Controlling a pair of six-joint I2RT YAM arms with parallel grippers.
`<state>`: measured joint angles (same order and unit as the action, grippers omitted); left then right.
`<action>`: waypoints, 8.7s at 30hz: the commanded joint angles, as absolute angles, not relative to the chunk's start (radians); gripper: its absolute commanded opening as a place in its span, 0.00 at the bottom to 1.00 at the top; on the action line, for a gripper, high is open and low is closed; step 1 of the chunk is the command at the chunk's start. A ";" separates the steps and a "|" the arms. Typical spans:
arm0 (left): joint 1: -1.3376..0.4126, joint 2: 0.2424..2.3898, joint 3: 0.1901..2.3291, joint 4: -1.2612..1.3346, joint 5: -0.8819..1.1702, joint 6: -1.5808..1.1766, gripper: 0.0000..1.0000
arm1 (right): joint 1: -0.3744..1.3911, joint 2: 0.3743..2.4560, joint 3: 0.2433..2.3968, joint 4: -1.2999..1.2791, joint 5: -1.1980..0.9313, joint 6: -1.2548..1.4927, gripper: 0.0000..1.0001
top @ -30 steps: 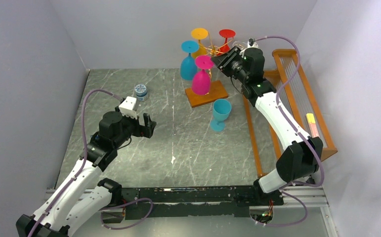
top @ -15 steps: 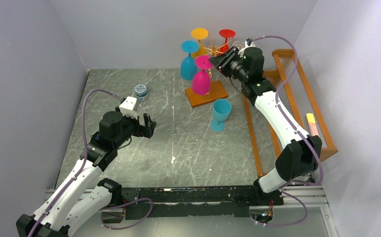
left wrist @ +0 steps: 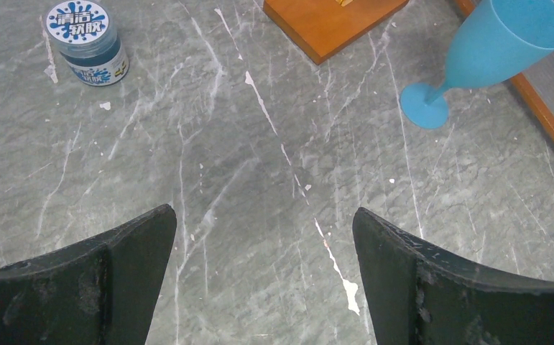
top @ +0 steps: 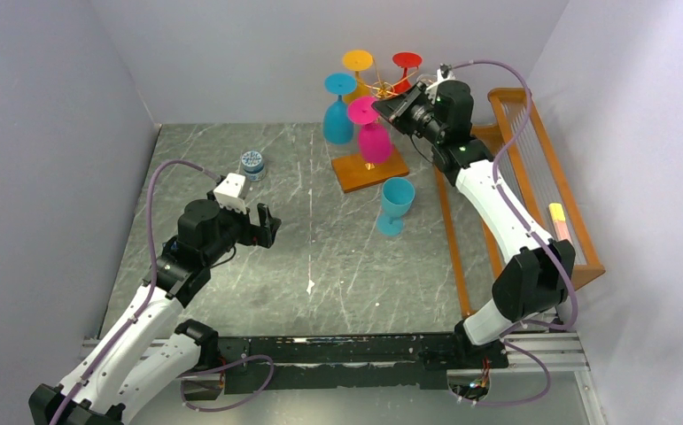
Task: Take the wine glass off the wine glass rack
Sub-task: Pick up the wine glass from the wine rack, then place the wine glass at the center of the board.
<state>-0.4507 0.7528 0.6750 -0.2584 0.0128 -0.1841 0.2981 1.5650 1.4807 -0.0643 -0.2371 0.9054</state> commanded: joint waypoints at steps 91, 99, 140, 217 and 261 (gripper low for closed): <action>-0.448 0.762 0.687 -0.229 0.080 -0.179 0.97 | 0.283 1.517 1.574 -0.115 -0.135 0.951 0.00; -0.448 0.756 0.687 -0.232 0.080 -0.190 0.97 | 0.281 1.456 1.532 -0.120 -0.150 0.945 0.00; -0.448 0.661 0.829 -0.197 0.450 -0.597 0.96 | 0.495 1.179 1.288 -0.156 -0.699 0.584 0.00; -0.506 0.820 0.603 0.350 0.901 -0.813 0.05 | 0.691 1.229 1.094 -0.018 -0.869 0.551 0.00; -0.512 0.564 0.514 0.036 1.018 -0.119 0.05 | 0.579 1.153 1.162 -0.151 -0.603 0.558 0.71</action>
